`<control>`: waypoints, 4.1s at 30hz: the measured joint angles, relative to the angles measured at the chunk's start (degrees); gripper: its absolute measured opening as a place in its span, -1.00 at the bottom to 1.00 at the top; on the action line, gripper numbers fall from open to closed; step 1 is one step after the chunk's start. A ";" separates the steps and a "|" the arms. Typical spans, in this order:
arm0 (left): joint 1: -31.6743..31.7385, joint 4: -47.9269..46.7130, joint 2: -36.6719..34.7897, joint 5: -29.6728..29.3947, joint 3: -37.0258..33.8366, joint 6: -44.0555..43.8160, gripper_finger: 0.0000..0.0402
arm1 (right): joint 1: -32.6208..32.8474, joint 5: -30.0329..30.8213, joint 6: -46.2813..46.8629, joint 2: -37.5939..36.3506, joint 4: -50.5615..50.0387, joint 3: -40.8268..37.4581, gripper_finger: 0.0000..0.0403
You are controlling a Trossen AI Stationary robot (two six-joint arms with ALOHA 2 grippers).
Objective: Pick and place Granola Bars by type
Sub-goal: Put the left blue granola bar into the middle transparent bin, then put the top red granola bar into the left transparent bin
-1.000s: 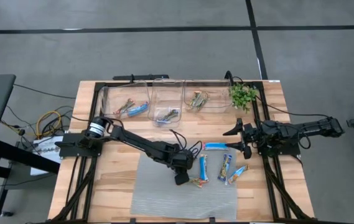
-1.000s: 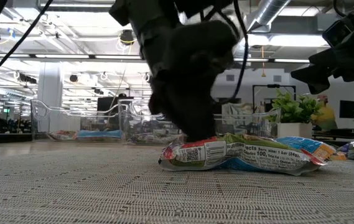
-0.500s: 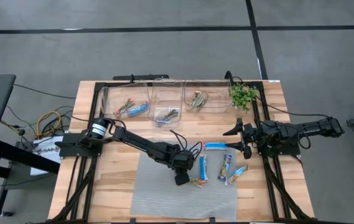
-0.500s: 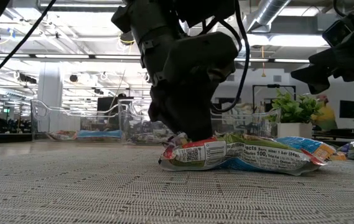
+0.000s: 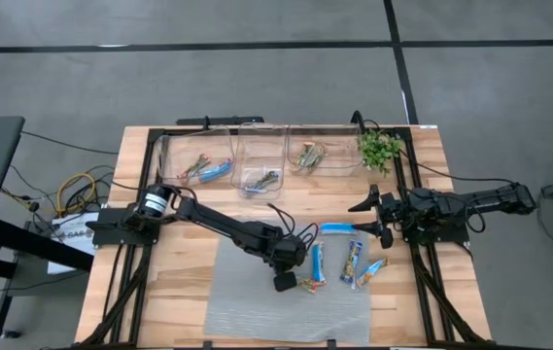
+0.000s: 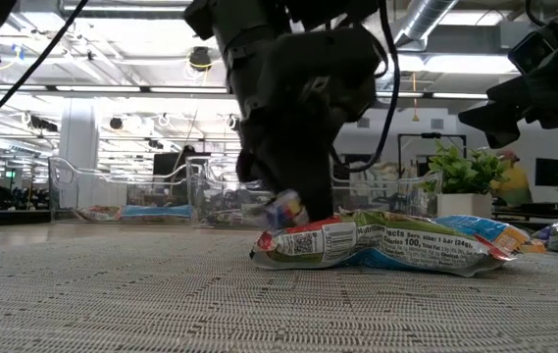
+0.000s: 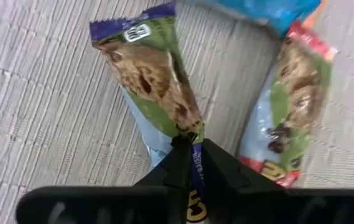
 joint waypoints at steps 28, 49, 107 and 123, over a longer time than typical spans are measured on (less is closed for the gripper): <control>9.34 -6.87 -0.14 -1.58 23.85 11.37 -0.92 | -0.02 0.00 0.00 0.00 -0.02 0.00 0.19; 26.11 -44.39 -0.29 -11.38 40.06 19.80 -0.94 | 0.00 0.00 0.00 0.00 -0.02 0.00 0.19; 34.58 -42.22 -4.94 -6.03 21.96 24.72 -0.24 | -0.02 0.00 0.00 0.00 -0.02 0.00 0.19; 26.73 -16.62 -32.51 -4.20 -13.45 14.48 -0.26 | 0.00 0.00 0.00 0.00 -0.02 -0.01 0.19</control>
